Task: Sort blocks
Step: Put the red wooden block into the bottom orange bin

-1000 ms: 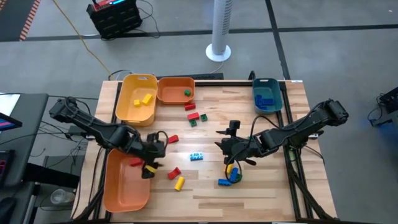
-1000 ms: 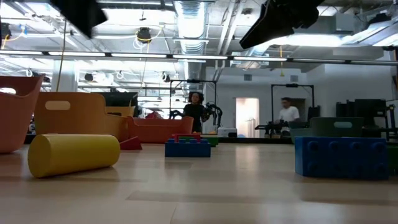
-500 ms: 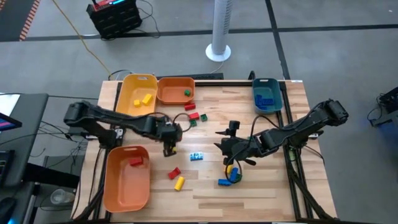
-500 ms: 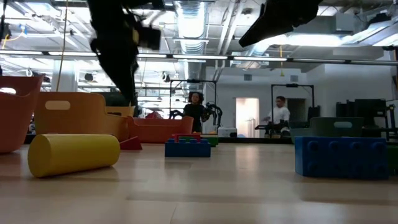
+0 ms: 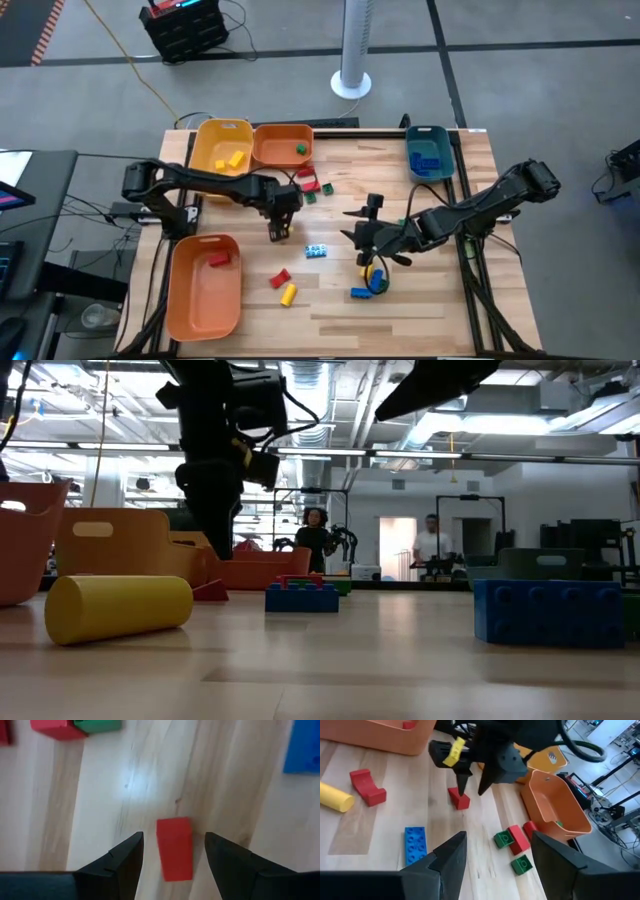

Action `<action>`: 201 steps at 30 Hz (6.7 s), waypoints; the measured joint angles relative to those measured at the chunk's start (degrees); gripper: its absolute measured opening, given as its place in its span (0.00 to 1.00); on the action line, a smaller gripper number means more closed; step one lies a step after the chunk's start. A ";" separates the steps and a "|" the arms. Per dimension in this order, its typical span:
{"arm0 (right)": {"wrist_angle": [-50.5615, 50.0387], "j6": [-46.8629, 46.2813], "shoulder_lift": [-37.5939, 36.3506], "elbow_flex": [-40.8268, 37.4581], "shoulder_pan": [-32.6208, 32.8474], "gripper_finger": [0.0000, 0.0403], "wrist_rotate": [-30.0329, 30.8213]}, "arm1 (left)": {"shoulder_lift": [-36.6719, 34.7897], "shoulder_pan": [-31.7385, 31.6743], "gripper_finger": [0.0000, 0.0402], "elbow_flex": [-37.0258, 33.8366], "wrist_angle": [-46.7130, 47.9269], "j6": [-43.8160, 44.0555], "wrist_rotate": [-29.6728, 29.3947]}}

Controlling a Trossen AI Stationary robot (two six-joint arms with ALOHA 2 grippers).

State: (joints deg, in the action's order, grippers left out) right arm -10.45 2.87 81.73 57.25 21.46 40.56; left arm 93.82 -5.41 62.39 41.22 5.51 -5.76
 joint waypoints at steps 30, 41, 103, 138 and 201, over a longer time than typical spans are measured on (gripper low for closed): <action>1.10 0.63 0.00 0.00 0.25 0.57 -0.02 | 0.02 -0.26 0.51 -7.28 -8.75 1.05 1.00; 1.06 0.67 0.00 0.00 0.25 0.57 -0.02 | 0.02 0.32 0.51 -9.62 -10.39 1.48 0.79; -0.23 -0.46 0.02 -0.02 -0.62 0.57 1.70 | -32.53 31.80 0.34 -11.56 26.34 48.47 19.96; -1.71 -0.92 0.02 -0.02 -0.99 0.57 1.57 | -9.97 29.54 0.51 0.82 9.37 28.43 6.90; -1.50 -2.41 0.02 -0.02 -0.97 0.57 1.53 | 13.02 26.74 0.30 6.75 -1.75 -23.30 0.21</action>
State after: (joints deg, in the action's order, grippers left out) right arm -11.94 0.46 81.76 57.23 20.49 42.08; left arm 106.85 21.34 69.14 39.47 -17.79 -5.56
